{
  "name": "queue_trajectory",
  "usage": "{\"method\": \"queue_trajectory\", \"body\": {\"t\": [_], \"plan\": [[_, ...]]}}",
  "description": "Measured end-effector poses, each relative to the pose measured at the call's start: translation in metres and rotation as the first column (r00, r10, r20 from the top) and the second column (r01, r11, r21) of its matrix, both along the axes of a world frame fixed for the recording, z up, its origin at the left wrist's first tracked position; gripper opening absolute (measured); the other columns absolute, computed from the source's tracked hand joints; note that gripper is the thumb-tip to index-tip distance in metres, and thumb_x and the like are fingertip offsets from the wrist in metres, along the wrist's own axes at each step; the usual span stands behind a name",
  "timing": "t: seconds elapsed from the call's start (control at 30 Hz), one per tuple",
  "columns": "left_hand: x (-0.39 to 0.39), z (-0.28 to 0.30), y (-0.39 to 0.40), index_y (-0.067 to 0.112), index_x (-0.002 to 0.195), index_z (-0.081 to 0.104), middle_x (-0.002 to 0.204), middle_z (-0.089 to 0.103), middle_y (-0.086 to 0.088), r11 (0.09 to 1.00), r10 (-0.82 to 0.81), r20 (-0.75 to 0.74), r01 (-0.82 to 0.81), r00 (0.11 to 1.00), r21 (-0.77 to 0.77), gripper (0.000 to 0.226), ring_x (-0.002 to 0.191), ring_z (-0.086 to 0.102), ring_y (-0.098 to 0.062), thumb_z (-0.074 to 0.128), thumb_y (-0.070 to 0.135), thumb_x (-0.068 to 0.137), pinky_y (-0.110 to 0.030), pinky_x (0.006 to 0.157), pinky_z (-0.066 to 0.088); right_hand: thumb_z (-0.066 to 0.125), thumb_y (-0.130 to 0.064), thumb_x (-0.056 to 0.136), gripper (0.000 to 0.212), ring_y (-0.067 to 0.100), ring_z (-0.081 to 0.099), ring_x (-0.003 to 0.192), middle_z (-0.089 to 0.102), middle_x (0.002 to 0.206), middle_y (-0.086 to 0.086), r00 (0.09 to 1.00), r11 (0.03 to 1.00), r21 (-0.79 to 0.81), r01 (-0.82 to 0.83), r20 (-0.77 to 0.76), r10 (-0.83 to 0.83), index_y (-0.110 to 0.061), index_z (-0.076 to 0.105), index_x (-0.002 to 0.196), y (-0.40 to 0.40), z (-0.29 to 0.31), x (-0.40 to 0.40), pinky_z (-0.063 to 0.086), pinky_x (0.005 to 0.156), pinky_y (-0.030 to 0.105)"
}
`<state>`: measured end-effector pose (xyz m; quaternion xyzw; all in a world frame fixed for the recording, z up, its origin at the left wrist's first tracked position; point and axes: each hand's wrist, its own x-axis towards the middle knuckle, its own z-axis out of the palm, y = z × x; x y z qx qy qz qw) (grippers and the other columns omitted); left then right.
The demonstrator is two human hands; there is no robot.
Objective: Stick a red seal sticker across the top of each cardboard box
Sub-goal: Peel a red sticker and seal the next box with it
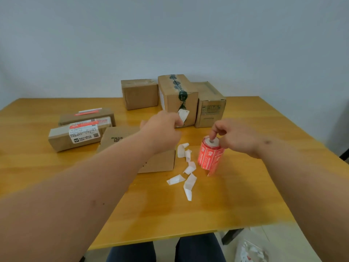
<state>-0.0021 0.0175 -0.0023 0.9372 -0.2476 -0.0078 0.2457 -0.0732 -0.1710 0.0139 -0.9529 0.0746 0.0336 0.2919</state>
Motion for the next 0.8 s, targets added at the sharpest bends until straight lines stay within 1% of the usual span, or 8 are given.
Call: {"method": "queue_trajectory", "body": {"t": [0.07,0.13,0.2,0.33,0.43,0.53,0.67,0.8], "plan": [[-0.006,-0.001,-0.015,0.034,0.106,0.063,0.113,0.056,0.009,0.999,-0.032,0.024,0.031,0.999,0.04,0.02,0.107,0.055,-0.016,0.057,0.027,0.089,-0.043,0.1,0.038,0.058,0.009,0.075,0.026,0.024,0.051,0.099,0.052,0.101,-0.002,0.999,0.999,0.018,-0.037,0.004,0.037,-0.016,0.064,0.08,-0.008,-0.002,-0.003,0.049,0.076,0.038],[-0.014,-0.004,-0.028,0.031,0.093,0.066,0.099,0.058,0.011,0.994,-0.068,0.068,0.061,0.995,0.09,0.009,0.1,0.054,-0.014,0.058,0.034,0.089,-0.037,0.09,0.031,0.063,0.009,0.071,0.023,0.025,0.05,0.103,0.05,0.107,0.001,0.997,0.997,0.02,-0.08,0.003,0.08,-0.013,0.067,0.078,-0.013,-0.003,-0.006,0.051,0.076,0.036],[-0.022,-0.009,-0.039,0.026,0.085,0.07,0.094,0.063,0.007,0.984,-0.109,0.085,0.095,0.99,0.148,0.018,0.095,0.056,-0.014,0.058,0.039,0.087,-0.035,0.083,0.025,0.069,0.003,0.069,0.022,0.021,0.049,0.108,0.048,0.112,0.0,0.992,0.992,0.003,-0.125,-0.013,0.125,-0.019,0.068,0.072,-0.018,-0.006,-0.008,0.051,0.08,0.034],[-0.032,-0.021,-0.055,0.03,0.091,0.074,0.099,0.062,0.006,0.955,-0.16,0.083,0.133,0.984,0.264,0.024,0.099,0.055,-0.016,0.058,0.047,0.086,-0.038,0.084,0.026,0.079,-0.021,0.073,0.016,0.018,0.033,0.121,0.043,0.128,-0.01,0.983,0.96,-0.214,-0.181,-0.042,0.176,-0.033,0.069,0.076,-0.026,-0.017,-0.013,0.032,0.101,0.035],[-0.037,-0.026,-0.064,0.04,0.103,0.071,0.102,0.055,0.008,0.931,-0.157,0.066,0.125,0.985,0.343,0.024,0.102,0.051,-0.016,0.054,0.05,0.09,-0.041,0.09,0.03,0.078,-0.025,0.077,0.017,0.019,0.031,0.123,0.045,0.131,-0.012,0.985,0.967,-0.19,-0.172,0.002,0.175,-0.035,0.065,0.074,-0.025,-0.021,-0.016,0.029,0.1,0.033],[-0.041,-0.028,-0.067,0.034,0.101,0.072,0.098,0.063,0.006,0.945,-0.131,0.048,0.11,0.99,0.307,0.023,0.098,0.054,-0.017,0.052,0.042,0.092,-0.038,0.085,0.026,0.078,-0.026,0.078,0.022,0.019,0.032,0.124,0.046,0.132,-0.01,0.984,0.972,-0.164,-0.165,0.042,0.174,-0.036,0.06,0.071,-0.022,-0.023,-0.018,0.028,0.094,0.029],[-0.038,-0.028,-0.06,0.022,0.084,0.072,0.087,0.07,0.002,0.984,-0.064,0.002,0.063,0.998,0.168,0.02,0.088,0.059,-0.016,0.056,0.034,0.09,-0.036,0.084,0.025,0.077,-0.029,0.078,0.014,0.018,0.031,0.124,0.047,0.13,-0.011,0.985,0.975,-0.167,-0.147,0.06,0.159,-0.034,0.064,0.075,-0.026,-0.022,-0.021,0.031,0.102,0.037],[-0.037,-0.023,-0.057,0.024,0.09,0.073,0.09,0.07,0.003,0.989,-0.075,-0.03,0.078,0.997,0.123,0.019,0.091,0.059,-0.016,0.058,0.035,0.087,-0.037,0.086,0.029,0.075,-0.028,0.08,0.014,0.018,0.032,0.124,0.048,0.128,-0.012,0.98,0.965,-0.2,-0.17,0.064,0.186,-0.034,0.063,0.075,-0.023,-0.02,-0.019,0.032,0.103,0.04]]}}
